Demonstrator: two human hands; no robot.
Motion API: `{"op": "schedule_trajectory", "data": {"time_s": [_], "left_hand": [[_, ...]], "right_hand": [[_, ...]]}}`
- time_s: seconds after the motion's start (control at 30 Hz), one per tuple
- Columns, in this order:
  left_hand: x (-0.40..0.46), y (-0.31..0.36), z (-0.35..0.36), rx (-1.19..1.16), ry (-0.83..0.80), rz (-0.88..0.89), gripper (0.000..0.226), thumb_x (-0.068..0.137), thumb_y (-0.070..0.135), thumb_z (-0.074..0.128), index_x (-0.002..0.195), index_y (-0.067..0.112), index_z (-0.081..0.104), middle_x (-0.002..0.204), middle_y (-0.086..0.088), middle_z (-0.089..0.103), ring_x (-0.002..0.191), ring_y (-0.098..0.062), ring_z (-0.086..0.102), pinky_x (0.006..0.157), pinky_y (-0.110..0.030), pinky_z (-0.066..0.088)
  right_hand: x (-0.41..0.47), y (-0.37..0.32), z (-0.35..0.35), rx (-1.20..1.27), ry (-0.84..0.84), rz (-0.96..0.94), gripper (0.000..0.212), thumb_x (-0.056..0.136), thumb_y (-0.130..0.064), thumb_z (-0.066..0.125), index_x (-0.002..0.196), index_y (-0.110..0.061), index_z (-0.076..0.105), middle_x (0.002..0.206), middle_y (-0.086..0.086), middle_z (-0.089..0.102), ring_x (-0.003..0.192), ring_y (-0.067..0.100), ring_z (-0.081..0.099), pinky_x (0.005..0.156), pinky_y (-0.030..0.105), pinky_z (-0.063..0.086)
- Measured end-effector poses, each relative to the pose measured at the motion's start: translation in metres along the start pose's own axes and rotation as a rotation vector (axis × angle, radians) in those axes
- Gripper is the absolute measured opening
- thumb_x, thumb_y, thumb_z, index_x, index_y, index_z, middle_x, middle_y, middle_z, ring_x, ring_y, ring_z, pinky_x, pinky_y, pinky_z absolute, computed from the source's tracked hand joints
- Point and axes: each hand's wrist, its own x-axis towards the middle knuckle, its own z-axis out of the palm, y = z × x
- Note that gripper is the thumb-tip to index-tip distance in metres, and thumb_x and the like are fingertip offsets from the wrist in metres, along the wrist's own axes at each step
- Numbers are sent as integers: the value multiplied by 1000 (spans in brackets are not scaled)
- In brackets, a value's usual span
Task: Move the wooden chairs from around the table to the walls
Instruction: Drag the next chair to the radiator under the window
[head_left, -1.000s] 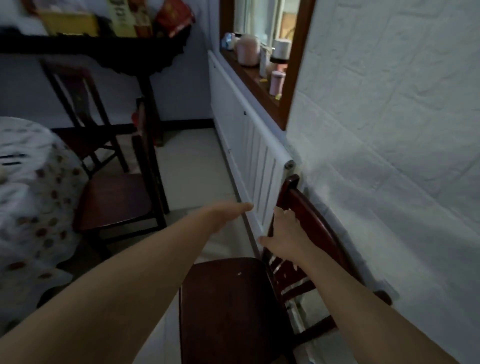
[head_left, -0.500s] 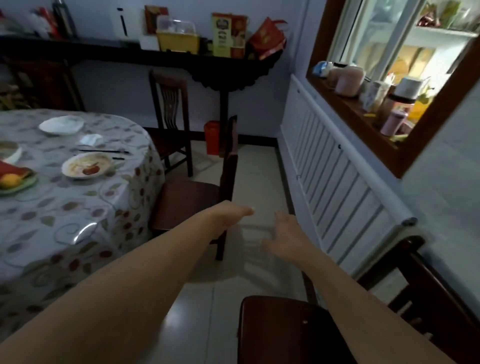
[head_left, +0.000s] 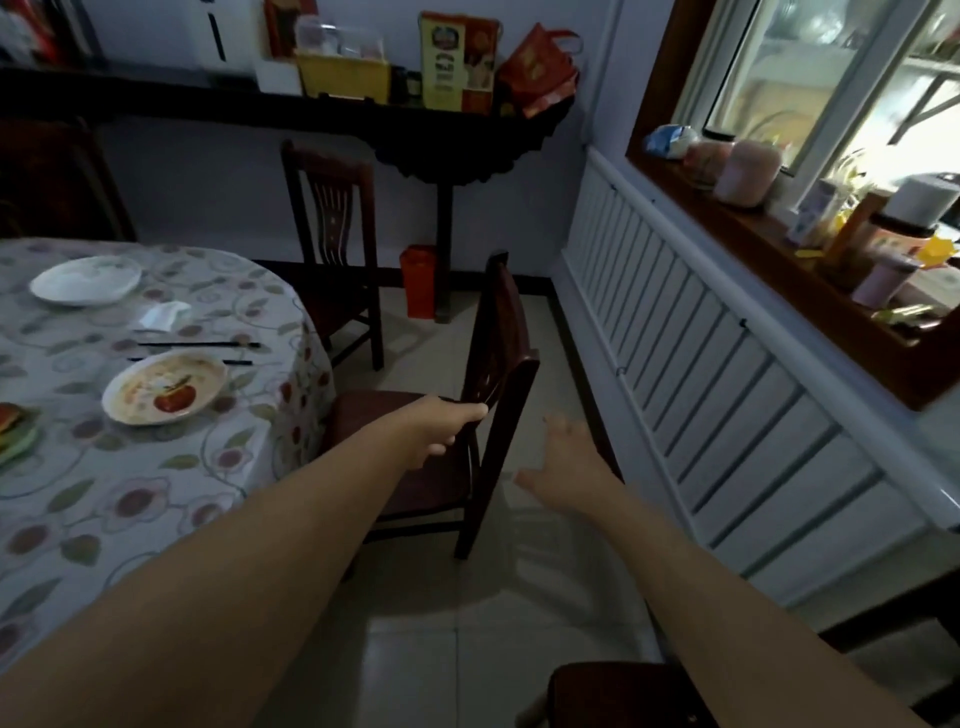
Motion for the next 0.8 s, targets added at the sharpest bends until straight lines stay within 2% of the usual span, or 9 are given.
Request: {"op": "schedule_trajectory", "data": {"time_s": [0.17,0.4,0.5,0.63,0.8], "left_hand": [[59,36,-12,30,-5,1,74,87,51,54,146,12,31,145,-14,45,132,-29,43,107,-46,30],[153,100,-21,82,27,10,72,88,51,53,144,9,35,144,-14,45,132,-29,44,106,-44,31],[191,119,-20,73,27,-6,78,88,53,52,148,9,28,148,-14,40,133,-30,41,107,-43,30],[236,138,-19,27,82,5,89,88,55,49,153,16,3,159,-9,16,143,-30,22,112,-42,24],[297,161,-15,6,31,-1,86,88,54,51,152,12,10,156,-11,25,138,-30,33,109,-42,29]], "right_hand": [[68,-13,-9,6,46,23,75,82,-34,66,140,-13,24,143,15,27,129,32,35,101,39,39],[182,-15,-38,53,53,23,63,80,-31,66,131,-16,33,132,14,37,119,32,43,96,46,46],[223,-12,-44,54,53,62,65,80,-30,65,132,-14,30,131,16,38,118,35,44,94,46,46],[270,-6,-42,85,30,94,80,82,-28,64,144,-14,15,138,17,34,124,35,41,97,42,42],[315,-2,-32,170,-15,151,92,85,-27,62,148,-16,-4,145,18,29,129,33,39,105,43,39]]}}
